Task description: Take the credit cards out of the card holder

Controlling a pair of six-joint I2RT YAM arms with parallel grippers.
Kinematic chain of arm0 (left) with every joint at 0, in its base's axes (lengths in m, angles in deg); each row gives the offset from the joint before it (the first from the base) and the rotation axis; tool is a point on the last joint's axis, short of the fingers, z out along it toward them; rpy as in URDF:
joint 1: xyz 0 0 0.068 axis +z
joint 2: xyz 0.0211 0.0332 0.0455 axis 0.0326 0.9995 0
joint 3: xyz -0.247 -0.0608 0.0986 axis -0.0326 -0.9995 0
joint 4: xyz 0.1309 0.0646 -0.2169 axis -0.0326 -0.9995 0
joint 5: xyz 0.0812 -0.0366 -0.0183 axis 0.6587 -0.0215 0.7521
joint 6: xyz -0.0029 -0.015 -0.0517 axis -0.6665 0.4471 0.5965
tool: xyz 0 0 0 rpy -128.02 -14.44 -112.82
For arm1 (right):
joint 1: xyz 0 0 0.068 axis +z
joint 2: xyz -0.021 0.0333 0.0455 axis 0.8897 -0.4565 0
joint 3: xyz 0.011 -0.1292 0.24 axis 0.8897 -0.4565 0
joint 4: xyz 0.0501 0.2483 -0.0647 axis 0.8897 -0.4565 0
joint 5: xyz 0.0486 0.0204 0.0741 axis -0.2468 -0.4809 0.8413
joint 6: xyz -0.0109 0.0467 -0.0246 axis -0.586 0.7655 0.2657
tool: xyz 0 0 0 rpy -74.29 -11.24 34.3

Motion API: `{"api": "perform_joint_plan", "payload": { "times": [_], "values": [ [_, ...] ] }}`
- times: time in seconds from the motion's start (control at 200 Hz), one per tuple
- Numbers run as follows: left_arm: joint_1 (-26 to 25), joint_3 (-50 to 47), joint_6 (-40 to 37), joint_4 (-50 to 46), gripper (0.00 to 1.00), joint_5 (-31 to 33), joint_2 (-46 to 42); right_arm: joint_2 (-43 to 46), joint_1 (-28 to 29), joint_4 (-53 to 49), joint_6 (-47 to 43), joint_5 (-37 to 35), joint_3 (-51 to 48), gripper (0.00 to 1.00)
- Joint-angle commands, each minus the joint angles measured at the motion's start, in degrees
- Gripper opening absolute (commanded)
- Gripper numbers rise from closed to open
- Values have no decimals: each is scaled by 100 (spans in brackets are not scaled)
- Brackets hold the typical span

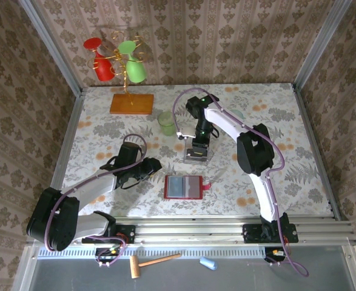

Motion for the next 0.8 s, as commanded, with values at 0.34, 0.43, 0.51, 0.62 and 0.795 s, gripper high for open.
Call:
{"api": "perform_joint_plan", "payload": {
  "times": [0.34,0.43,0.51,0.62,0.795],
  "values": [
    [-62,29,-147,-17,33,-157,60,1802,38,1199,1029,206,-1506,25],
    [-143,29,-143,43,33,-195,162,2180,116,1590,1423,281,-2015,25],
    [-245,38,-135,82,33,-196,253,2525,210,1921,1787,381,-2486,26],
    [-407,13,-106,149,33,-161,391,3004,356,2474,2402,479,-3161,28],
    [-688,-75,-7,202,33,-50,533,3658,592,3216,3306,548,-4138,29]
  ]
}}
